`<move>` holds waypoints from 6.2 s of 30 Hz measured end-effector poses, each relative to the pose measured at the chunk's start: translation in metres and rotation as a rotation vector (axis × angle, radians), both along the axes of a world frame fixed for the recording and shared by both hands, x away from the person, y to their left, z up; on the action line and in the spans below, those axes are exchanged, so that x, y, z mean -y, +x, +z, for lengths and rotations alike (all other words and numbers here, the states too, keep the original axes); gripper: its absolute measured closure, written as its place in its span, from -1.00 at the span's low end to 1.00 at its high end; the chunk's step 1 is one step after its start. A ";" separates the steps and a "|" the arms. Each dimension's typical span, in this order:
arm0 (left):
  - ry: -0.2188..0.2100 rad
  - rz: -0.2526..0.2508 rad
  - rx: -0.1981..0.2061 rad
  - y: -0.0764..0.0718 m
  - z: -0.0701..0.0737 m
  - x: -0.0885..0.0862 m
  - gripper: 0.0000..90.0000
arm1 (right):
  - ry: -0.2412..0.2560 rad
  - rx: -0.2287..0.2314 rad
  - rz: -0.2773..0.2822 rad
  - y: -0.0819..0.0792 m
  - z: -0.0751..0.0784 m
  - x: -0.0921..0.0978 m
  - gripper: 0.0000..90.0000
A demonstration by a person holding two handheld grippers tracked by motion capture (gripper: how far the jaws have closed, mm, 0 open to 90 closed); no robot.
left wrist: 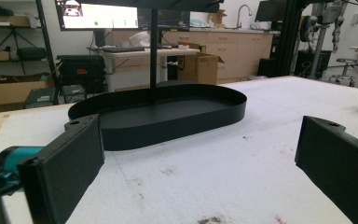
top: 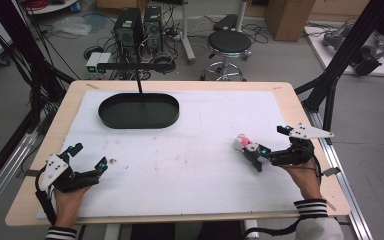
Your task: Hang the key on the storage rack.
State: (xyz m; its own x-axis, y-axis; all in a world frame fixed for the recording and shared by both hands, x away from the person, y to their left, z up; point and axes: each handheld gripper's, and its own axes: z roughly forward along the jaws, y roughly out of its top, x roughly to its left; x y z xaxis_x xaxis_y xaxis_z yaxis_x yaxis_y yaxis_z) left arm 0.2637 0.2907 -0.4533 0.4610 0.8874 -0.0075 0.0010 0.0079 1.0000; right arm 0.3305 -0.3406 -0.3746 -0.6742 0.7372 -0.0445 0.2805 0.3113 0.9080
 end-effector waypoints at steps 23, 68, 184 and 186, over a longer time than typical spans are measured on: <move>-0.002 0.003 -0.003 0.000 0.000 0.001 -0.96 | -0.299 -0.302 0.070 0.042 -0.011 -0.028 -0.99; 0.006 0.000 -0.008 0.001 0.000 0.001 -0.96 | -0.372 -0.526 0.130 0.060 -0.039 -0.037 -0.07; 0.634 -0.927 -0.263 0.083 0.137 0.181 0.23 | -0.374 -0.133 0.780 0.027 0.054 -0.226 -0.76; 0.620 -0.918 -0.266 0.083 0.137 0.181 0.23 | -0.345 -0.113 0.756 0.027 0.054 -0.227 -1.00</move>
